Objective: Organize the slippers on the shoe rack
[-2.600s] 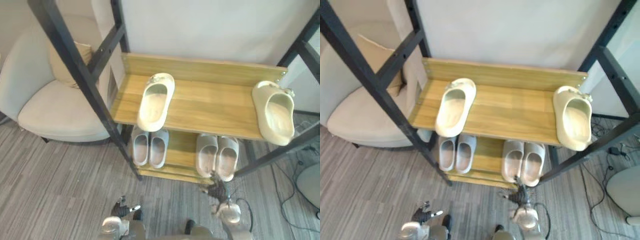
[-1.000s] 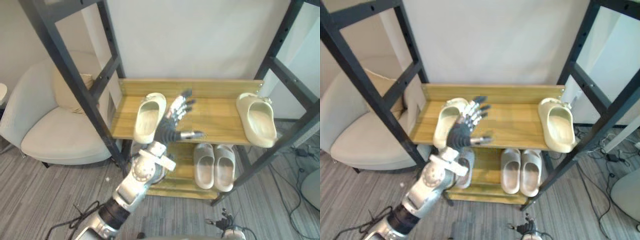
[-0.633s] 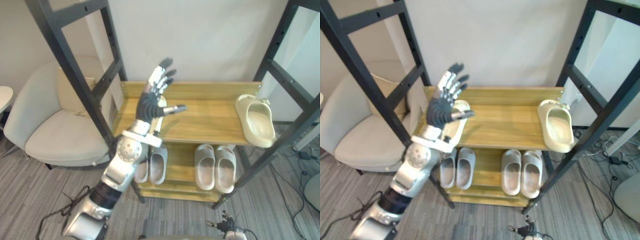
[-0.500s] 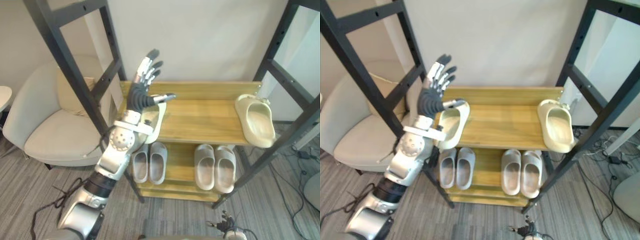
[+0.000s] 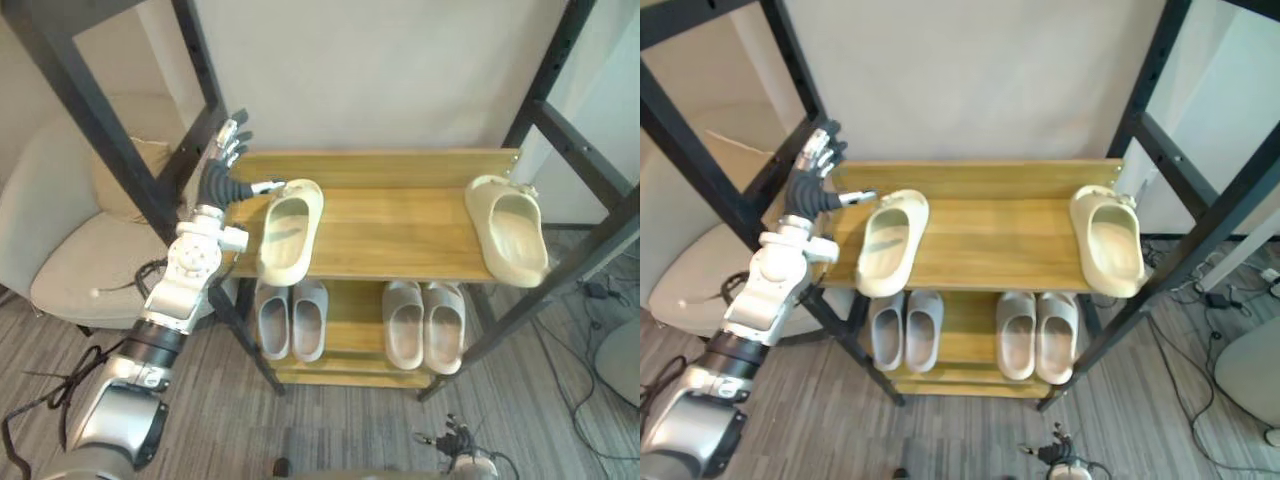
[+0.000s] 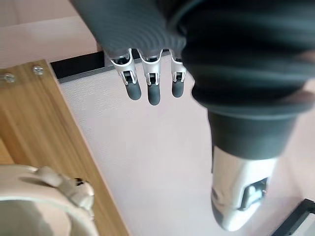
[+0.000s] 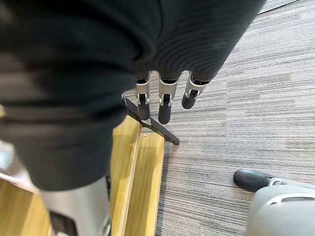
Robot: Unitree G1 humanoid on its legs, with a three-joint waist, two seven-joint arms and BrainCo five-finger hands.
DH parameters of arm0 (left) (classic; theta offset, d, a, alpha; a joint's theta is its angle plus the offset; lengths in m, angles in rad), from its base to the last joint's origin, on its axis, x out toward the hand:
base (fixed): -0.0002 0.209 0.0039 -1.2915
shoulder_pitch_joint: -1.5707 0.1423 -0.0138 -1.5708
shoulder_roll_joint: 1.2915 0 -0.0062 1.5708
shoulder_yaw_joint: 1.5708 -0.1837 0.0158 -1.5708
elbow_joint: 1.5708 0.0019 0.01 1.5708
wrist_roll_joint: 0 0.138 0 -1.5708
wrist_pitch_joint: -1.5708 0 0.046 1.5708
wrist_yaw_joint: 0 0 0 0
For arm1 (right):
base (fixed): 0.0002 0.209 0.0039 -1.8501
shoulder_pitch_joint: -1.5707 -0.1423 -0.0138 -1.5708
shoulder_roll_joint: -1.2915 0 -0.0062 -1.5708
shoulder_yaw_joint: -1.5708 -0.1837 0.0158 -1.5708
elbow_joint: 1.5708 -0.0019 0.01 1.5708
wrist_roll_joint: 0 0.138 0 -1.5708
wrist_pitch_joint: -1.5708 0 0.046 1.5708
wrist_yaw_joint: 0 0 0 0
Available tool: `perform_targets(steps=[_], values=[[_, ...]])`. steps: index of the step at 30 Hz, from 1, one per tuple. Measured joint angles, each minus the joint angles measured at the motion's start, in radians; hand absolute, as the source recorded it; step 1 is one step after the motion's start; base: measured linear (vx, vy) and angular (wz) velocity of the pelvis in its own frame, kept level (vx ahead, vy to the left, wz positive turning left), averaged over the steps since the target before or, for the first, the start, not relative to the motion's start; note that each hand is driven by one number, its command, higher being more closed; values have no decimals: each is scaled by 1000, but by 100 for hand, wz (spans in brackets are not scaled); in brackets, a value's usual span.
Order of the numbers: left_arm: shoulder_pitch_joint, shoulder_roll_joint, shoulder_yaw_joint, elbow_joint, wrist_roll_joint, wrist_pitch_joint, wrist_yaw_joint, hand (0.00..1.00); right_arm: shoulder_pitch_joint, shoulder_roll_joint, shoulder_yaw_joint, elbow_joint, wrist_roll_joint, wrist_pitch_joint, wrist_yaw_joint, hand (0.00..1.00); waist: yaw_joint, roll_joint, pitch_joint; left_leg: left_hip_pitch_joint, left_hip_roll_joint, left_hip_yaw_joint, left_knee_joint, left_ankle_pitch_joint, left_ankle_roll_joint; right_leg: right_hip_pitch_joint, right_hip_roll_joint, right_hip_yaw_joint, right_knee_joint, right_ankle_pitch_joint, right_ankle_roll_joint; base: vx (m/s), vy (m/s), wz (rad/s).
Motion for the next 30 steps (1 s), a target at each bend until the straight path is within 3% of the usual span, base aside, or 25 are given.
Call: perform_targets(steps=[24, 25, 30], values=[[-70, 12, -48, 218, 304, 71, -3, 0, 17, 9, -2, -46, 0, 0, -1, 0, -3, 27, 33, -27, 5, 47, -6, 0, 0, -27, 8, 35, -48, 45, 0, 3, 3, -5], [-72, 12, -48, 225, 318, 76, -3, 100, 19, 9, -3, -55, 0, 0, -1, 0, -3, 29, 34, -27, 6, 47, -6, 0, 0, -27, 9, 35, -48, 45, 0, 0, 0, 0], [-81, 12, -49, 237, 366, 80, -2, 100, 24, 11, -17, -80, 5, -4, -2, 0, -4, 32, 36, -28, 7, 49, -6, 0, 0, -27, 10, 36, -49, 46, -1, 0, 0, 0]])
